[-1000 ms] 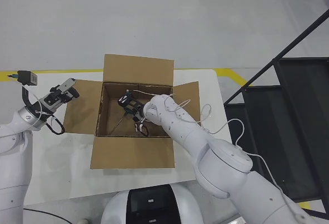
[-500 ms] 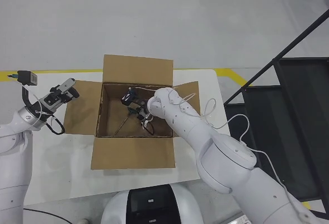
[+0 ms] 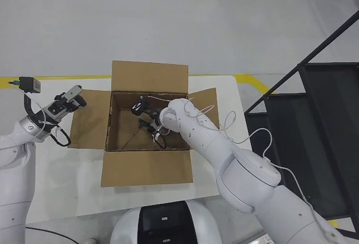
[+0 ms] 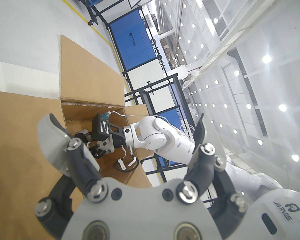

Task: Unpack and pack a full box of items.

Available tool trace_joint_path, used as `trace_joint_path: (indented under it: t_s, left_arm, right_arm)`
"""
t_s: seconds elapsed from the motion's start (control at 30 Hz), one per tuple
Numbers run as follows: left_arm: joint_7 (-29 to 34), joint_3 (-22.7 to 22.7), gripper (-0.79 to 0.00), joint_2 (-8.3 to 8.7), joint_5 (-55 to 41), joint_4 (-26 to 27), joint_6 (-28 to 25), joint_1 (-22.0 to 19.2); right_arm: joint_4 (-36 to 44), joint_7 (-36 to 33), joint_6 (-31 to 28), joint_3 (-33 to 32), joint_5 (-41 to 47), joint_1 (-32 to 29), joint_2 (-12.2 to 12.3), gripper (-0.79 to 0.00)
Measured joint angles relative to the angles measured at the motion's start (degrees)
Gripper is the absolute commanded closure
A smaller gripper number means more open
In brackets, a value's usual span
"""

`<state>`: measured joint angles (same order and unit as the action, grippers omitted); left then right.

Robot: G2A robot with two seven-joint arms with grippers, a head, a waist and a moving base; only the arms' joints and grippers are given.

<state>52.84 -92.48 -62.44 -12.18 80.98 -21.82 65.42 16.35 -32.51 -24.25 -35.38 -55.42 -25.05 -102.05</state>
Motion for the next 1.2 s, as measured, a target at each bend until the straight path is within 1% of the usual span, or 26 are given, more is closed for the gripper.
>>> trace_joint_path:
  t_s: [0.07,0.1,0.13,0.17,0.2,0.23,0.27,0.3,0.37,0.67,0.8,0.83,0.93,0.97,1.0,1.03,1.1,1.2]
  left_arm:
    - [0.00,0.00,-0.785,0.00,0.00,0.00,0.00,0.00]
    - [0.00,0.00,-0.785,0.00,0.00,0.00,0.00,0.00]
    - [0.00,0.00,-0.785,0.00,0.00,0.00,0.00,0.00]
    - [0.00,0.00,-0.785,0.00,0.00,0.00,0.00,0.00]
    - [0.00,0.00,-0.785,0.00,0.00,0.00,0.00,0.00]
    - [0.00,0.00,-0.785,0.00,0.00,0.00,0.00,0.00]
    - [0.00,0.00,-0.785,0.00,0.00,0.00,0.00,0.00]
    - [0.00,0.00,-0.785,0.00,0.00,0.00,0.00,0.00]
    - [0.00,0.00,-0.785,0.00,0.00,0.00,0.00,0.00]
    - [0.00,0.00,-0.785,0.00,0.00,0.00,0.00,0.00]
    - [0.00,0.00,-0.785,0.00,0.00,0.00,0.00,0.00]
    - [0.00,0.00,-0.785,0.00,0.00,0.00,0.00,0.00]
    - [0.00,0.00,-0.785,0.00,0.00,0.00,0.00,0.00]
    - [0.00,0.00,-0.785,0.00,0.00,0.00,0.00,0.00]
    - [0.00,0.00,-0.785,0.00,0.00,0.00,0.00,0.00]
    - [0.00,0.00,-0.785,0.00,0.00,0.00,0.00,0.00]
    - [0.00,0.00,-0.785,0.00,0.00,0.00,0.00,0.00]
    - [0.00,0.00,-0.785,0.00,0.00,0.00,0.00,0.00]
  right_arm:
    - [0.54,0.39,0.23,-0.03,-0.24,-0.25,0.07,-0.785]
    - [0.87,0.83,0.44,-0.08,-0.37,-0.39,0.10,-0.730]
    - [1.05,1.18,0.65,-0.12,-0.47,-0.49,0.12,-0.696]
    - [1.17,1.49,0.89,-0.14,-0.57,-0.59,0.14,-0.622]
    - [1.31,1.82,1.20,-0.15,-0.74,-0.73,0.14,-0.517]
    - [1.39,2.08,1.45,-0.16,-0.86,-0.81,0.12,-0.477]
    - [1.45,2.34,1.69,-0.17,-0.95,-0.89,0.10,-0.409]
    - [1.49,2.61,1.92,-0.19,-1.05,-0.99,0.06,-0.385]
    - [1.40,2.85,2.19,-0.19,-1.19,-1.15,-0.02,-0.363]
    - [0.50,3.28,2.70,-0.16,-1.62,-1.78,-0.54,-0.345]
    - [0.04,3.06,2.92,-0.02,-1.95,-1.88,-0.90,-0.314]
    - [-0.06,2.93,2.98,0.04,-2.07,-1.87,-0.98,-0.299]
    - [-0.32,2.56,3.22,0.28,-2.59,-1.81,-1.27,-0.219]
    - [-0.39,2.43,3.24,0.36,-2.78,-1.79,-1.35,-0.209]
    - [-0.50,2.32,3.24,0.41,-2.90,-1.75,-1.46,-0.132]
    - [-0.57,2.28,3.22,0.44,-3.00,-1.71,-1.53,-0.080]
    - [-0.72,2.20,3.19,0.53,-3.27,-1.58,-1.68,-0.003]
    - [-0.97,2.17,3.35,0.50,-3.48,-1.19,-1.84,0.000]
